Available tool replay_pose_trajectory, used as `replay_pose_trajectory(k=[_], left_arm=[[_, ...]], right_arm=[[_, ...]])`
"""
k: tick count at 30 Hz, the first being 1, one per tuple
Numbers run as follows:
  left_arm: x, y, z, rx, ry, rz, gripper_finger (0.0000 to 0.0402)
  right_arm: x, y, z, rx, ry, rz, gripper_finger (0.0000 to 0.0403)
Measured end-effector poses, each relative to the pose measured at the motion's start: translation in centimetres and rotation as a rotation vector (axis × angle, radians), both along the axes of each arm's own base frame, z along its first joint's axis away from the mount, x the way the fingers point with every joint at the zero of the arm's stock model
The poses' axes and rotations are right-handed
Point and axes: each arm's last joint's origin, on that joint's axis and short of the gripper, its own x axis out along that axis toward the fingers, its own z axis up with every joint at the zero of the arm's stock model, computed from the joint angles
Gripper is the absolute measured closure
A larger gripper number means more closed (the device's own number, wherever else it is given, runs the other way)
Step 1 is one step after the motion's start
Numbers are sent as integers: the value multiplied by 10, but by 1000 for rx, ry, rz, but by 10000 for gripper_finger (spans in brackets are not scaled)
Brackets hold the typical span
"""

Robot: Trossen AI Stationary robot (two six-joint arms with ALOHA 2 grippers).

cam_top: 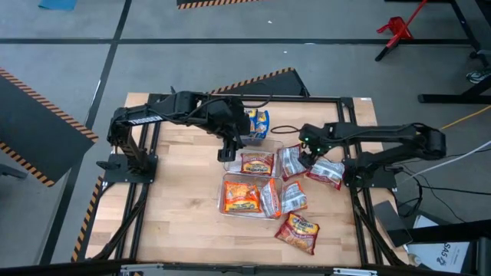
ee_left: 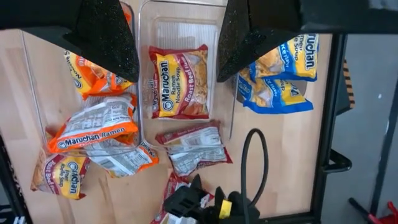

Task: Sort Maruchan noodles
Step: Put the top left red noodle pack into the top transparent bin

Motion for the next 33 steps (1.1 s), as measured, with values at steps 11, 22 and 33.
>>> replay_pose_trajectory(k=[11, 22, 33], left_arm=[[0, 0, 0, 13, 3, -15, 194], [0, 1, 0, 11, -2, -11, 194], [2, 1, 1, 15, -21, -11, 194]], right_arm=[[7, -3, -14, -43, 16, -55, 35], [-8, 4, -59, 52, -111, -150, 33], [-10, 2, -61, -4, -90, -164, 216]])
